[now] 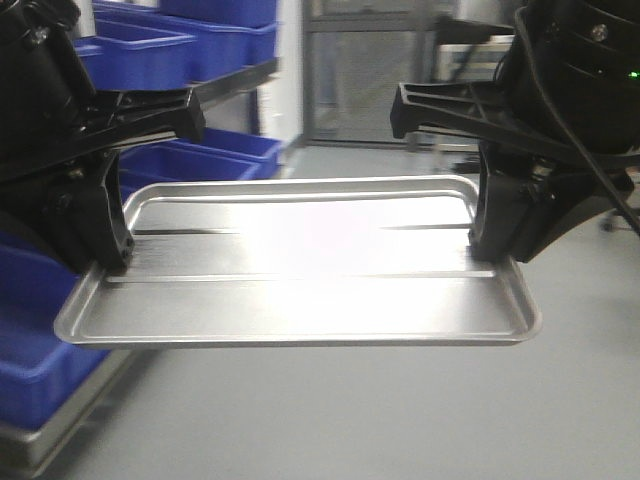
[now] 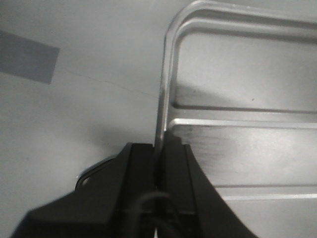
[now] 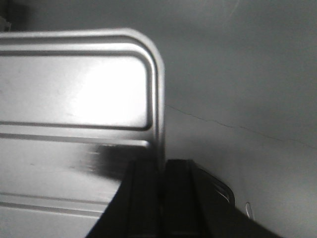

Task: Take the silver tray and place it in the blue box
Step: 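Hold the tray level in both grippers while the base drives away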

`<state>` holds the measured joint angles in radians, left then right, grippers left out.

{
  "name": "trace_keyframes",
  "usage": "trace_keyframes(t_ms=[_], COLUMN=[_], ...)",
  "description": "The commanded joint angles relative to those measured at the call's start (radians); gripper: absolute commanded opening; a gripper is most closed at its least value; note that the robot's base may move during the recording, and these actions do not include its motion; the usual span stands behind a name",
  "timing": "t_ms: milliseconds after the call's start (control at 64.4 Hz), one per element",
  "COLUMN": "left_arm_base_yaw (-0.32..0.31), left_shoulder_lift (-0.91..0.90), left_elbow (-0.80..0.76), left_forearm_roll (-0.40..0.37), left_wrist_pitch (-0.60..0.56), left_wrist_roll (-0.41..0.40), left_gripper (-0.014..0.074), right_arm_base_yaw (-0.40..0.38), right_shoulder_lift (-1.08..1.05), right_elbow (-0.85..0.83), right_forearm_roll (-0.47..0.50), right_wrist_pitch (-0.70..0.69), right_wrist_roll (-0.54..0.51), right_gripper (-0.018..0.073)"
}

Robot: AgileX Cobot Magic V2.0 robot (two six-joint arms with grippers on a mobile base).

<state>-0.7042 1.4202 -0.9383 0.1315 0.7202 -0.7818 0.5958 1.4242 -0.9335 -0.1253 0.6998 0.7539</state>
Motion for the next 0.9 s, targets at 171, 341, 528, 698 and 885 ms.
trace_keyframes(t_ms=[171,341,528,698,885], left_arm_base_yaw=[0.0,0.0,0.0,0.0,0.0], left_shoulder_lift=[-0.028,-0.028,-0.028,-0.028,-0.028], left_elbow=[-0.022,-0.022,-0.022,-0.022,-0.022], left_forearm_roll=[0.039,0.039,0.039,0.039,0.039], left_wrist_pitch=[0.002,0.002,0.002,0.002,0.002], left_wrist_roll=[-0.014,-0.014,-0.014,-0.014,-0.014], left_gripper=[-0.0104,-0.0104,-0.0104,-0.0104,-0.0104], right_arm_base_yaw=[-0.006,-0.006,-0.006,-0.006,-0.006], right_shoulder_lift=[-0.039,-0.039,-0.039,-0.039,-0.039], right_elbow=[-0.02,-0.02,-0.02,-0.02,-0.02], right_forearm_roll=[-0.047,-0.047,-0.047,-0.047,-0.047], right_wrist_pitch=[0.012,0.012,0.012,0.012,0.013], right_wrist_roll=[-0.002,-0.002,-0.002,-0.002,-0.002], right_gripper=[0.0057,0.0057,0.0057,0.0057,0.0057])
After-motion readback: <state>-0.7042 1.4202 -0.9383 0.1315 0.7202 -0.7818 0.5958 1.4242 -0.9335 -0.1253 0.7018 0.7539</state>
